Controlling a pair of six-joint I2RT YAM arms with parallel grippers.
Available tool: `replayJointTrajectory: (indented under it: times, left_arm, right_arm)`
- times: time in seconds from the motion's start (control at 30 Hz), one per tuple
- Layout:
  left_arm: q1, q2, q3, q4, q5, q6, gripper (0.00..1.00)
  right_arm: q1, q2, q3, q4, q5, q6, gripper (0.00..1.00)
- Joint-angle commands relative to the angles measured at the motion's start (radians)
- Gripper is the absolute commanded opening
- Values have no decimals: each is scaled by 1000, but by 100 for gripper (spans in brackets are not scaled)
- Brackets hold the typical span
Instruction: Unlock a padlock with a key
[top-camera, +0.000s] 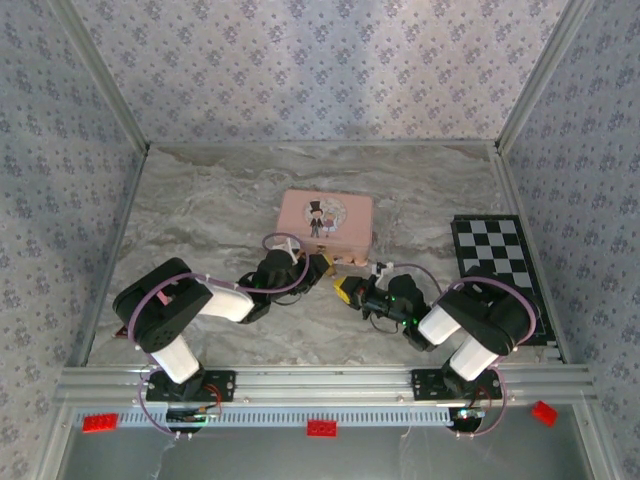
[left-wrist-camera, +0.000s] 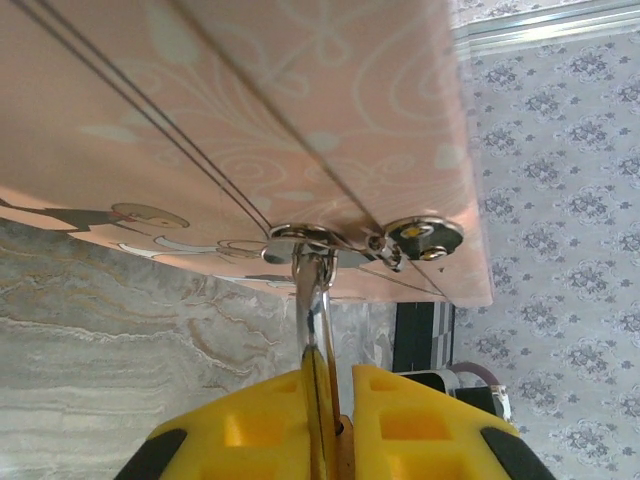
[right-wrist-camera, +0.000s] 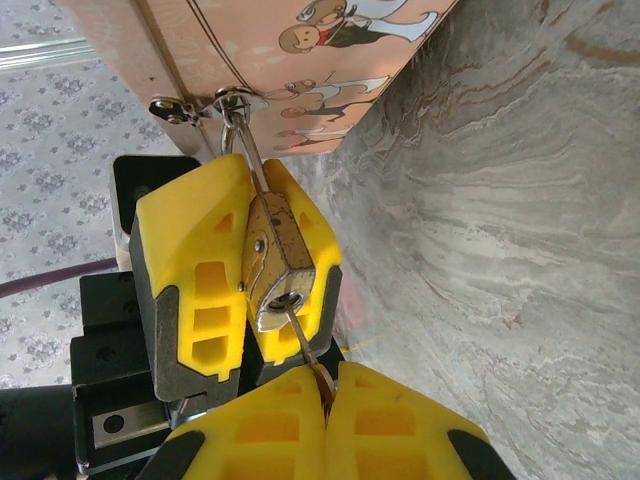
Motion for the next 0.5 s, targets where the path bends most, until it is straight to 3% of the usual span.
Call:
replayJointTrajectory:
  times: [0.0, 0.47]
  left_arm:
    - [-18, -18, 13, 67, 37, 18, 0]
    - [-7, 6, 8, 102, 44, 15, 0]
  right_arm:
    - [12, -5, -6, 37, 50, -23, 0]
    - [78, 5, -41, 25, 93, -10, 0]
